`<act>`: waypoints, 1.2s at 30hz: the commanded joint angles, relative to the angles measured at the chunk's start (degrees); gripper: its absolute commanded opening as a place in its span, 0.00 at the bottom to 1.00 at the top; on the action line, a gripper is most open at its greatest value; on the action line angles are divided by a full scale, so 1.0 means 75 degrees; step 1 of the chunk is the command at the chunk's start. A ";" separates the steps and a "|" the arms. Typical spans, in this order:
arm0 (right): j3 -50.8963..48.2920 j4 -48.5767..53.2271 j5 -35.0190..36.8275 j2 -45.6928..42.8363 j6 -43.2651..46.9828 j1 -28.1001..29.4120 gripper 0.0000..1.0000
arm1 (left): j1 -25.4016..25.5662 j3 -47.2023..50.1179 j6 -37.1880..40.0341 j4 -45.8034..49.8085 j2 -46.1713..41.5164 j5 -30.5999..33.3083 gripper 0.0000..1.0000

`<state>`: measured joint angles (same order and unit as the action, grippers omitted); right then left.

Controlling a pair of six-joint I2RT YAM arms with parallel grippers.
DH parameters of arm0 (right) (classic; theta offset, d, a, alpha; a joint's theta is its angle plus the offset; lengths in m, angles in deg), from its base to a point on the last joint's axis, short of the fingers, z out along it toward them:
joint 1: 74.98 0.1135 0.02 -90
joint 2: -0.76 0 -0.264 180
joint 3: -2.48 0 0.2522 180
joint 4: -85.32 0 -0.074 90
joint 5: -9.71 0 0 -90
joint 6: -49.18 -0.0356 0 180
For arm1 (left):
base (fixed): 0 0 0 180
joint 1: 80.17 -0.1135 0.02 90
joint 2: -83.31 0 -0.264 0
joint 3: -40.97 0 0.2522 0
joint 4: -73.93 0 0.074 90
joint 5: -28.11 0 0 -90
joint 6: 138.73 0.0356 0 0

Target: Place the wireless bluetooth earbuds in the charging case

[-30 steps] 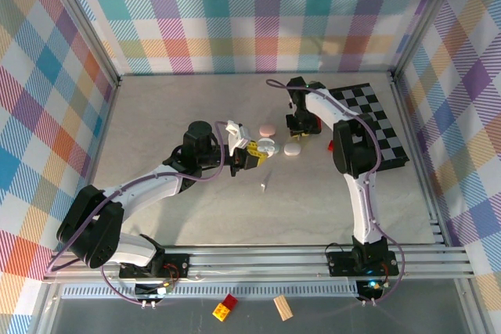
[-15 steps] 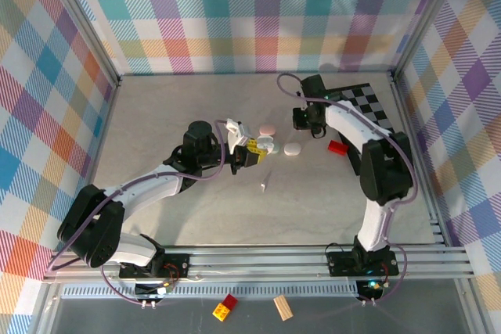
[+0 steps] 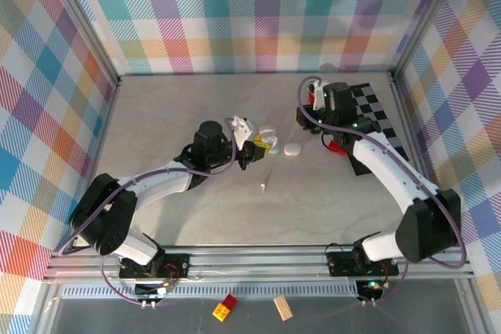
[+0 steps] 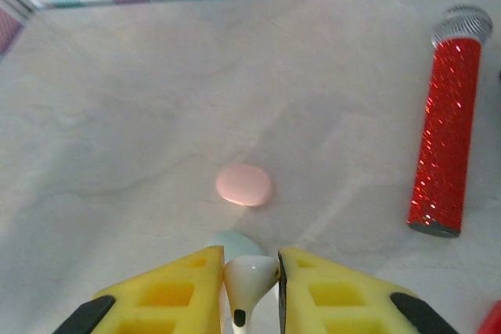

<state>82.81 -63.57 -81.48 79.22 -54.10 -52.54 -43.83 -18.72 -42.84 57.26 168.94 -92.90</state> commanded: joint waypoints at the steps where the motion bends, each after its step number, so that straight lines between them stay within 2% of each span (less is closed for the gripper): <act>1: -0.0185 -0.0344 -0.0309 -0.0536 -0.0067 0.0224 0.22 | 0.0110 -0.0335 -0.0057 -0.0377 0.0124 0.0558 0.11; 9: -0.0368 -0.0384 -0.0509 -0.1242 -0.0232 0.0794 0.22 | 0.0193 -0.0473 -0.0079 -0.0512 0.0255 0.0712 0.11; 20: -0.0415 -0.0665 -0.0569 -0.1029 -0.0331 0.1512 0.22 | 0.0229 -0.0558 0.0046 -0.0488 0.0222 0.0484 0.11; 36: -0.0484 -0.0791 -0.0442 -0.0655 -0.0227 0.1567 0.21 | 0.0241 -0.0536 -0.0012 -0.0468 -0.0038 0.0319 0.11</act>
<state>79.97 -67.75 -84.87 73.71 -55.81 -41.13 -42.41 -21.44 -43.13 55.64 170.67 -89.05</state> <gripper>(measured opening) 0.217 0.149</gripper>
